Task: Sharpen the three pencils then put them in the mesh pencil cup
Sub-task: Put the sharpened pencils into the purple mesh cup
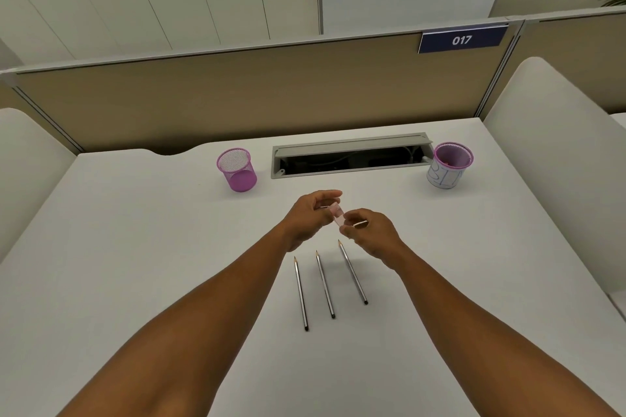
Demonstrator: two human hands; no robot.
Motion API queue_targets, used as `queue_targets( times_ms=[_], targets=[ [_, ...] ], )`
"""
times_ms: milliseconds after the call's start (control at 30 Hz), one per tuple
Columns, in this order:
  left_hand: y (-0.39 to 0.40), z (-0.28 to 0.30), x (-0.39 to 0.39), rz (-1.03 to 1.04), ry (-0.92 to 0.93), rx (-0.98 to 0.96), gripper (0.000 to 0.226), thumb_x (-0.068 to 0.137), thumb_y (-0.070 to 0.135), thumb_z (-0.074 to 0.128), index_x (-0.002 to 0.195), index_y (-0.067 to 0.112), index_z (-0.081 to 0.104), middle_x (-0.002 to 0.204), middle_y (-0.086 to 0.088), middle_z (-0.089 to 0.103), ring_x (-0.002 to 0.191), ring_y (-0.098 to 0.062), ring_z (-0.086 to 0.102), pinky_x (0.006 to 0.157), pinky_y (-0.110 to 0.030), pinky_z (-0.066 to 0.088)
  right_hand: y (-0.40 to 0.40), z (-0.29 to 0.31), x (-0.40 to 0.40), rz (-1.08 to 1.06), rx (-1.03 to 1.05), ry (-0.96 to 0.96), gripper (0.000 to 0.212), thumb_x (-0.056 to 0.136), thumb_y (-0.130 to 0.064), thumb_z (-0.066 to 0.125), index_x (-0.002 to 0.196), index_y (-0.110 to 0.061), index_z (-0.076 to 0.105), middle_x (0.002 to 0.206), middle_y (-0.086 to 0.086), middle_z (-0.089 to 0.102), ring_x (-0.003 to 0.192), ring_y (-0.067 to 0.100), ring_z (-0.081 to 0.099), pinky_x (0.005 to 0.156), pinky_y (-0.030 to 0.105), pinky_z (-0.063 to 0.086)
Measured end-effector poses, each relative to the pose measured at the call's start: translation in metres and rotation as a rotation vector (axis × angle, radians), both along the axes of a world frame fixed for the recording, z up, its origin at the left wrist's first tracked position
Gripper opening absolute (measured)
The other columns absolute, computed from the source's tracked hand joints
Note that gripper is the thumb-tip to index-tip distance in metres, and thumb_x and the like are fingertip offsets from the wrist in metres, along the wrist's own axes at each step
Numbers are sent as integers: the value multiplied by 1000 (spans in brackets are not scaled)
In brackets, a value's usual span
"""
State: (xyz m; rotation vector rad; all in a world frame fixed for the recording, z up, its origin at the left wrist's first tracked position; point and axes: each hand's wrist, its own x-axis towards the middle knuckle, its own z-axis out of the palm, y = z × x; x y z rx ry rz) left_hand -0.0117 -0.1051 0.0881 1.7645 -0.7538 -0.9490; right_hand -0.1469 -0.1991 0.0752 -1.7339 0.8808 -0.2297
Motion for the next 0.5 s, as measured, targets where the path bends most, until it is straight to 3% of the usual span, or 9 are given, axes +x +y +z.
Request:
queue_targets(
  times_ms=[167, 300, 400, 500],
  targets=[
    [4, -18, 5, 185, -54, 73, 34, 102, 16, 46, 135, 18, 54, 139, -4, 53, 126, -22, 50, 105, -36, 44, -6, -17, -2, -93, -131, 103, 32, 80, -16, 72, 111, -11, 67, 104, 1, 68, 92, 14, 61, 78, 21, 43],
    [23, -43, 13, 339, -198, 167, 33, 100, 22, 47, 131, 17, 56, 134, 0, 57, 124, -18, 52, 102, -28, 41, -13, -37, -6, -134, -165, 210, 34, 79, -17, 69, 112, -10, 67, 106, 5, 68, 91, 16, 60, 77, 22, 44],
    [42, -65, 20, 388, -334, 241, 32, 99, 24, 48, 129, 18, 57, 134, -2, 57, 123, -19, 53, 103, -29, 38, -17, -53, -7, -157, -183, 291, 29, 79, -18, 67, 107, -10, 68, 102, 7, 66, 81, 17, 56, 69, 23, 43],
    [60, -83, 25, 417, -397, 330, 35, 99, 26, 47, 132, 19, 54, 138, -2, 54, 121, -20, 53, 100, -28, 37, -19, -64, -8, -178, -192, 342, 13, 79, -20, 64, 88, -10, 68, 91, 9, 65, 72, 19, 55, 53, 23, 36]
  ],
)
